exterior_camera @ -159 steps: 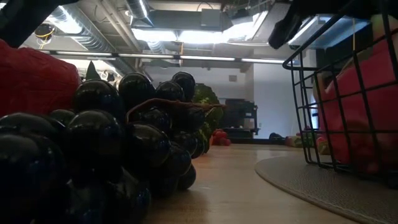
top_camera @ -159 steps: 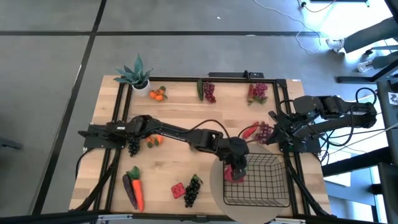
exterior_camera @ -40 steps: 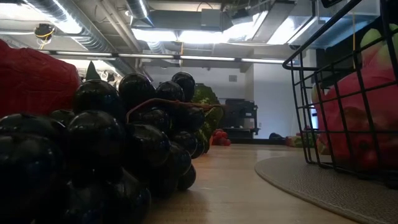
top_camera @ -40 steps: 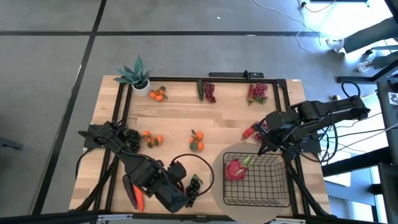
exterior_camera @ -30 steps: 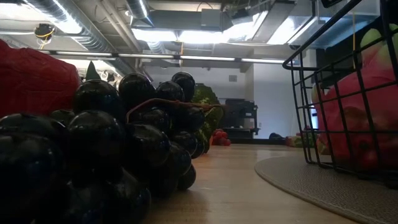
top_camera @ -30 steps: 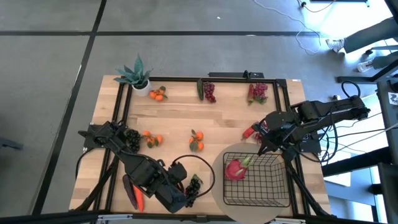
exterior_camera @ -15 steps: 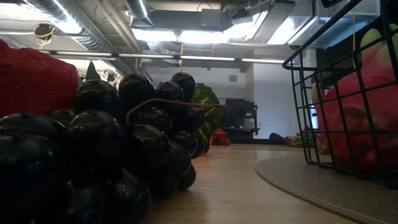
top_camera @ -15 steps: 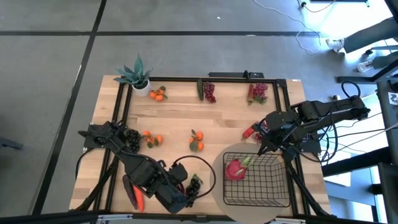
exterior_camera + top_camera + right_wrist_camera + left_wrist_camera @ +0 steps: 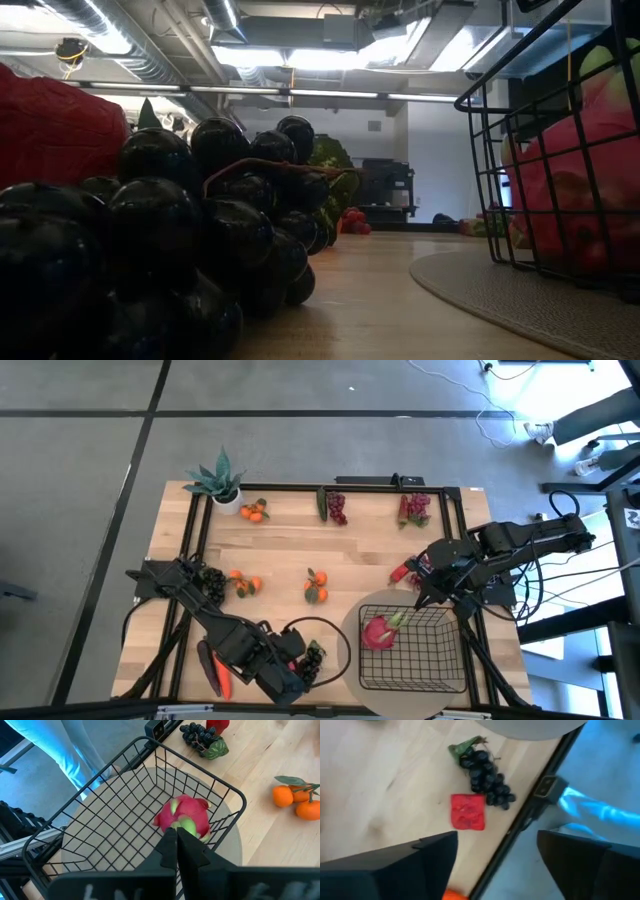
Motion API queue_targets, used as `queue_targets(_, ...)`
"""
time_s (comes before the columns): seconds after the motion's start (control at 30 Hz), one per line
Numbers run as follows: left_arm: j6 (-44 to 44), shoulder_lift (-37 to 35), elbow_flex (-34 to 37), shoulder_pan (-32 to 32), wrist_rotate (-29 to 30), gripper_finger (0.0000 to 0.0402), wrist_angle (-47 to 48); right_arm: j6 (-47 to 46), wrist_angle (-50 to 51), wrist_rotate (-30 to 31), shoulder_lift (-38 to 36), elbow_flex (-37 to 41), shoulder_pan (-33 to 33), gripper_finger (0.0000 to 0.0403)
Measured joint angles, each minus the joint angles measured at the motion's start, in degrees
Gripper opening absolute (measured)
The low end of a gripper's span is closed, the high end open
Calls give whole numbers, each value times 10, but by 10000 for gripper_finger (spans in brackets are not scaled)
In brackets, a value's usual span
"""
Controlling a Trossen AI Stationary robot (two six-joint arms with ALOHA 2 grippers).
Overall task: Build produce basket
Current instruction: Put the red bell pepper into the black wire basket
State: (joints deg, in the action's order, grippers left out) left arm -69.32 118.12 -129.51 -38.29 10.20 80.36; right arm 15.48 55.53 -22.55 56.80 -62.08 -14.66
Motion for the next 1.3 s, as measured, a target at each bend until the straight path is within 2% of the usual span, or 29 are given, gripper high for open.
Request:
queue_targets(0.17, 12, 21, -1, -3, -7, 299, 0, 0, 0, 0, 0, 0, 0, 0)
queue_targets(0.57, 10, 78, 1, -7, -9, 302, 15, 0, 0, 0, 0, 0, 0, 0)
queue_targets(1.07, 24, 80, 78, -4, -22, 302, -19, 0, 0, 0, 0, 0, 0, 0)
queue_targets(1.3, 21, 80, 124, 0, -23, 302, -71, 0, 0, 0, 0, 0, 0, 0)
